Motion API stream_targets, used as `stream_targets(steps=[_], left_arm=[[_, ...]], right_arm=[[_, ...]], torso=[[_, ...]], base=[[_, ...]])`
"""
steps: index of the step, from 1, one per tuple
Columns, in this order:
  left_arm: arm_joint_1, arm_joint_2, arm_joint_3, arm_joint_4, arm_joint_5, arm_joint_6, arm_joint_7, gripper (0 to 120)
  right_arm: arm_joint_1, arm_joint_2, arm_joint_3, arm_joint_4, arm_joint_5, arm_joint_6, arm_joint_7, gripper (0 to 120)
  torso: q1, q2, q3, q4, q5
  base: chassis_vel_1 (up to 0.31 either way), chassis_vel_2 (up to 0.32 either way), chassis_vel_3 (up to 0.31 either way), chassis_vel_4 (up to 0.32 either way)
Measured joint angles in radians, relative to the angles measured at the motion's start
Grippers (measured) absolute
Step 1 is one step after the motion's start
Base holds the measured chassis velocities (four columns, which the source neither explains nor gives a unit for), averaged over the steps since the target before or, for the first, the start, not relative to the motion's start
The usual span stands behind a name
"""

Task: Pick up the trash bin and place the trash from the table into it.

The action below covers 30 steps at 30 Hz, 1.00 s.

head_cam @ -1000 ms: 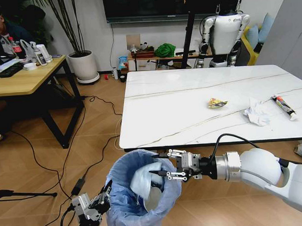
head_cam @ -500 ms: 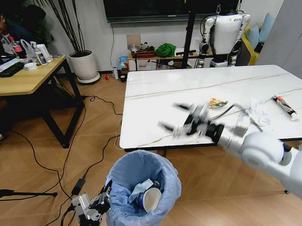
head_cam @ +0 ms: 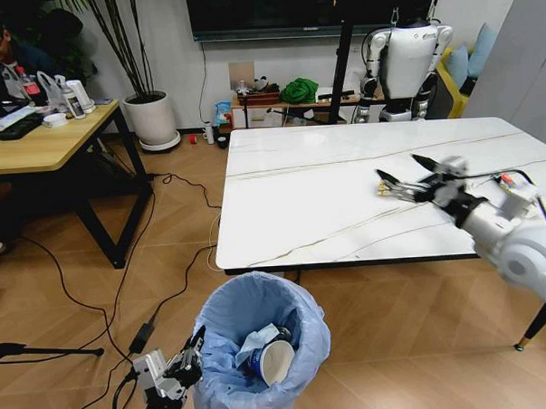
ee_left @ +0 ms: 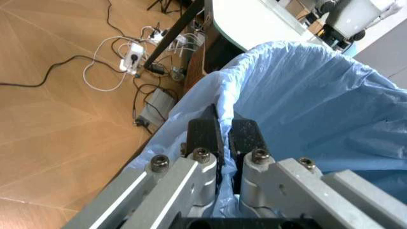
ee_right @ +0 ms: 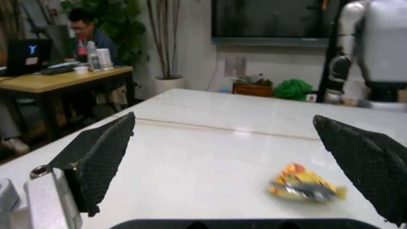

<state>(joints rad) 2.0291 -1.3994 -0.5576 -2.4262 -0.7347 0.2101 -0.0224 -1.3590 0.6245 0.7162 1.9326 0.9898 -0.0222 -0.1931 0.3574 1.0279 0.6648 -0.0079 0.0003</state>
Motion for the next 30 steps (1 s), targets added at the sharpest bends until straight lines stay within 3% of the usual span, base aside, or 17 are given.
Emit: stream_targets(steps=[2,6,14,30], left_arm=[[0.000,0.000,0.000,0.000,0.000,0.000,0.000,0],[0.002,0.001,-0.001,-0.001,0.000,0.000,0.000,0],[0.007,-0.002,-0.003,-0.004,0.009,-0.003,0.002,0],[0.014,0.004,0.002,-0.011,0.020,-0.006,0.007,0]], right_arm=[[-0.013,0.011,0.014,0.000,-0.002,0.000,-0.002,100],[-0.091,0.118,0.140,0.000,-0.004,-0.001,-0.018,100],[-0.178,0.194,0.229,0.017,-0.005,-0.009,-0.045,100],[-0.231,0.219,0.253,0.023,-0.013,0.015,-0.075,100]], torso=[[0.000,0.000,0.000,0.0000,0.0000],[0.000,0.000,0.000,0.0004,-0.0002],[0.000,0.000,0.000,0.0005,-0.0003],[0.000,0.000,0.000,0.0004,-0.0003]], base=[[0.000,0.000,0.000,0.000],[0.000,0.000,0.000,0.000],[0.000,0.000,0.000,0.000],[0.000,0.000,0.000,0.000]])
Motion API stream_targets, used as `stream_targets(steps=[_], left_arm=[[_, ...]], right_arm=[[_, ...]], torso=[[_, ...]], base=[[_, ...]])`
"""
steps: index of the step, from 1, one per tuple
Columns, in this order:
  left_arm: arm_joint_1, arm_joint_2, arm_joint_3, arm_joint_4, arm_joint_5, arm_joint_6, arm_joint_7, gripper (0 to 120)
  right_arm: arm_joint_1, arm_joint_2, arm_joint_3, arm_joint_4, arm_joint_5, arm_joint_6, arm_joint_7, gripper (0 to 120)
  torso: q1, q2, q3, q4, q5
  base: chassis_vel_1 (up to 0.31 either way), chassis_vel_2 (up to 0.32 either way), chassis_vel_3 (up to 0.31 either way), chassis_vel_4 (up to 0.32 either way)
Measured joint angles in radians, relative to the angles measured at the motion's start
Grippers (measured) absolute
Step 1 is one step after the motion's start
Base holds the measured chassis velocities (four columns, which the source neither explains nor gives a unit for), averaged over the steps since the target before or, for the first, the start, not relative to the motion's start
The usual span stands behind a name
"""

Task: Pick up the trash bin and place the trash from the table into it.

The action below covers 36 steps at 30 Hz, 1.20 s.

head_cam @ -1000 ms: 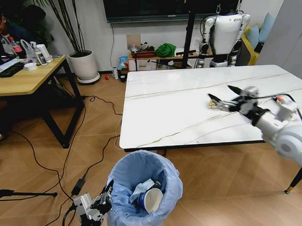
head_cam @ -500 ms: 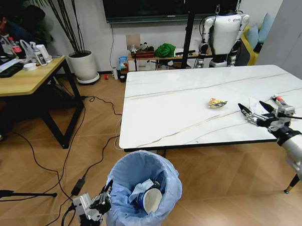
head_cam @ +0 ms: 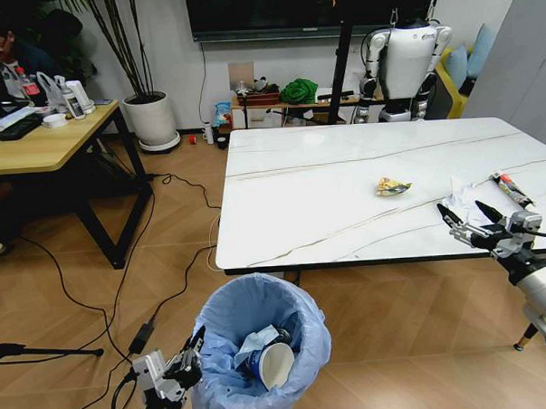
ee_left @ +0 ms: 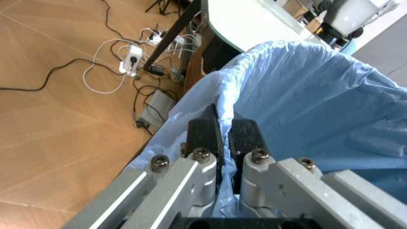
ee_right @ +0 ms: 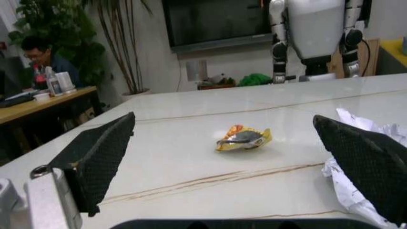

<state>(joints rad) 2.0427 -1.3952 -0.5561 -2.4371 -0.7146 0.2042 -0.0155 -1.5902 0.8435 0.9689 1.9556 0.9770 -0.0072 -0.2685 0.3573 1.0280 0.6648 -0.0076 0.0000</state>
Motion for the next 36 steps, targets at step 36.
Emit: stream_targets(steps=[36], left_arm=[[0.002,-0.008,0.013,0.002,0.010,-0.003,0.004,0]], right_arm=[[-0.009,0.022,-0.004,-0.015,-0.004,0.013,-0.018,100]], torso=[[0.000,0.000,0.000,0.0000,0.0000]], base=[[-0.011,-0.009,0.012,0.012]])
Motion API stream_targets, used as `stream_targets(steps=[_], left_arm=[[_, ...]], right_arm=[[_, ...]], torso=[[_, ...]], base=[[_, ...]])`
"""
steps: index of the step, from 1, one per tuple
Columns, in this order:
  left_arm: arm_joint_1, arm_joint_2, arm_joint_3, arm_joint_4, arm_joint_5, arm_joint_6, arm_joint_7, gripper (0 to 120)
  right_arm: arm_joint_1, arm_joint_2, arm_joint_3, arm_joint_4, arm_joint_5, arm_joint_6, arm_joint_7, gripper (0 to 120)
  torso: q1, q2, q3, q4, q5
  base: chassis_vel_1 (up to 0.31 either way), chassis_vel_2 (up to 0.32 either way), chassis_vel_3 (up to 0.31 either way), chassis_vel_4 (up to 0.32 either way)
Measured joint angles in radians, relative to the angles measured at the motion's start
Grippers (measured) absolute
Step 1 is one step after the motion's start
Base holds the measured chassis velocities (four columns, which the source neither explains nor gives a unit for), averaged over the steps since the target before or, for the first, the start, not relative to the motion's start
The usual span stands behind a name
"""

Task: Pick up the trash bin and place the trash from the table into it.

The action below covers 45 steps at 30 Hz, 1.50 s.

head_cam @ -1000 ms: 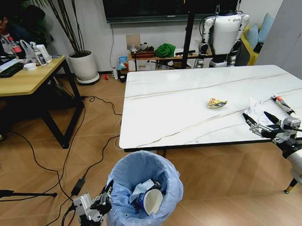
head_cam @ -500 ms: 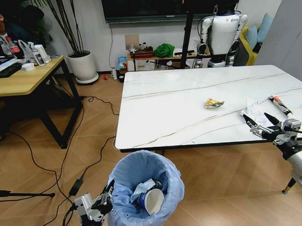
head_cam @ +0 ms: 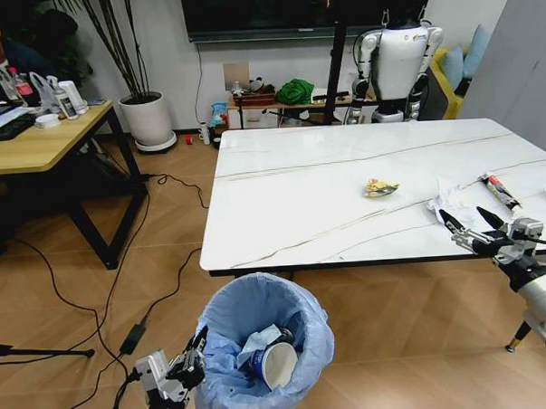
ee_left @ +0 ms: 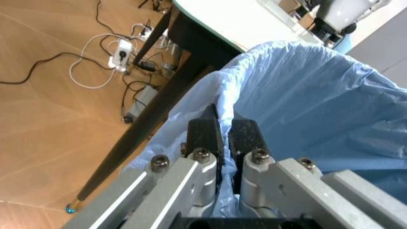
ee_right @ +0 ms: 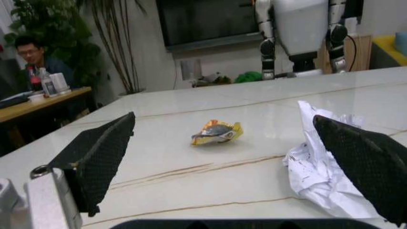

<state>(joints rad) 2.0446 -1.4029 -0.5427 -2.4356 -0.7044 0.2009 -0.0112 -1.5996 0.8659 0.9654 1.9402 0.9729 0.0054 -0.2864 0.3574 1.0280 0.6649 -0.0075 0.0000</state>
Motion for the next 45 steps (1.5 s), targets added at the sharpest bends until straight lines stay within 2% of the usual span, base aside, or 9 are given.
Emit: stream_targets(steps=[45], left_arm=[[0.004,-0.007,0.004,0.003,0.009,-0.001,0.002,0]], right_arm=[[-0.002,-0.003,-0.009,-0.022,-0.051,0.043,-0.044,100]], torso=[[0.000,0.000,0.000,0.0000,0.0003]], base=[[-0.101,-0.101,0.103,0.104]])
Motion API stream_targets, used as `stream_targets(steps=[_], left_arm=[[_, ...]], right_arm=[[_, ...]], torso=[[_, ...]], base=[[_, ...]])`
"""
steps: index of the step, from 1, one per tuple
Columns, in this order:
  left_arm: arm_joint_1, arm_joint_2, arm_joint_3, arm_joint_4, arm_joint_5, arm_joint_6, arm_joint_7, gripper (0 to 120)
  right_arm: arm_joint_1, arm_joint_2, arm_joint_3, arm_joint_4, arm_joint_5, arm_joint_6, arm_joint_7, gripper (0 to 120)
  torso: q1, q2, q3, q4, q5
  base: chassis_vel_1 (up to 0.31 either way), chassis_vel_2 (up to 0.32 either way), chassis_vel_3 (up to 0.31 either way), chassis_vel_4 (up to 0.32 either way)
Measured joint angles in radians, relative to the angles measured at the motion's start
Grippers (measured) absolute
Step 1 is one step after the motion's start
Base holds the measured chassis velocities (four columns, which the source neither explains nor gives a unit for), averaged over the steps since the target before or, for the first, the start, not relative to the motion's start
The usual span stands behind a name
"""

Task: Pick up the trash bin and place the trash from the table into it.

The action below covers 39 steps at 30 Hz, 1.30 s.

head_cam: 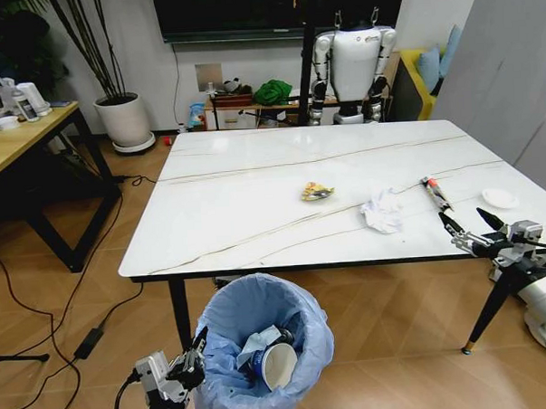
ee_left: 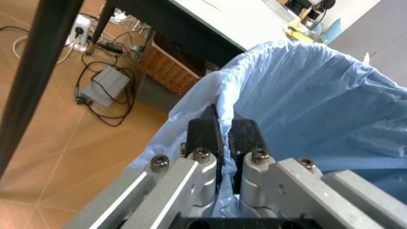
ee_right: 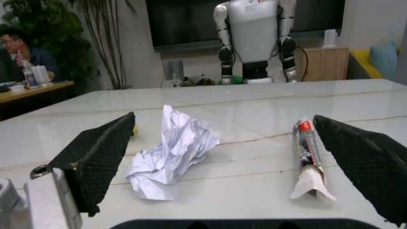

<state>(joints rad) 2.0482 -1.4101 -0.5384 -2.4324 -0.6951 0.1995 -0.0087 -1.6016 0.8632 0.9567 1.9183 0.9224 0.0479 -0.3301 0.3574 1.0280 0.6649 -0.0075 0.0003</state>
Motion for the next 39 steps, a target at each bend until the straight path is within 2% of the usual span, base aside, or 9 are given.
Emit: stream_targets(steps=[5,6,11,14,15,19,20,22,39], left_arm=[[0.003,-0.001,0.000,0.000,0.004,-0.001,0.001,0],[0.004,-0.002,0.001,0.000,0.006,-0.001,0.001,0],[0.009,-0.003,-0.001,-0.001,0.009,-0.001,0.002,0],[0.018,-0.006,-0.009,-0.008,0.013,-0.003,0.005,0],[0.018,-0.006,-0.009,-0.008,0.013,-0.003,0.005,0],[0.034,-0.019,-0.004,-0.009,0.038,-0.008,0.011,0],[0.034,-0.019,-0.004,-0.009,0.038,-0.008,0.011,0],[0.037,-0.024,-0.004,-0.009,0.046,-0.010,0.013,0],[0.015,-0.012,0.000,0.014,0.036,-0.005,0.012,0]], right_arm=[[0.002,-0.012,-0.015,-0.004,-0.015,0.010,-0.008,100],[0.005,-0.032,-0.035,-0.007,-0.017,0.018,-0.012,100],[0.046,-0.088,-0.100,-0.007,-0.016,0.023,0.007,100],[0.152,-0.166,-0.240,-0.010,0.016,-0.019,0.085,100],[0.152,-0.166,-0.240,-0.010,0.016,-0.019,0.085,100],[0.308,-0.232,-0.425,-0.039,0.063,-0.089,0.142,100],[0.308,-0.232,-0.425,-0.039,0.063,-0.089,0.142,100],[0.391,-0.256,-0.502,-0.063,0.095,-0.112,0.161,100],[0.464,-0.313,-0.568,-0.149,0.148,-0.140,0.167,100]], torso=[[0.000,0.000,0.000,0.0003,0.0002],[0.000,0.000,0.000,-0.0004,-0.0005],[0.000,0.000,0.000,-0.0003,-0.0007],[0.000,0.000,0.000,0.0004,-0.0005],[0.000,0.000,0.000,0.0004,-0.0005],[0.000,0.000,0.000,0.0000,0.0000],[0.000,0.000,0.000,0.0000,0.0000],[0.000,0.000,0.000,0.0004,-0.0002],[0.000,0.000,0.000,-0.0001,-0.0003]], base=[[-0.065,-0.074,0.080,0.094],[0.000,0.000,0.000,0.000],[0.000,0.000,0.000,0.000],[0.000,0.000,0.000,0.000],[0.000,0.000,0.000,0.000],[0.000,0.000,0.000,0.000],[0.000,0.000,0.000,0.000],[0.000,0.000,0.000,0.000],[0.000,0.000,0.000,0.000]])
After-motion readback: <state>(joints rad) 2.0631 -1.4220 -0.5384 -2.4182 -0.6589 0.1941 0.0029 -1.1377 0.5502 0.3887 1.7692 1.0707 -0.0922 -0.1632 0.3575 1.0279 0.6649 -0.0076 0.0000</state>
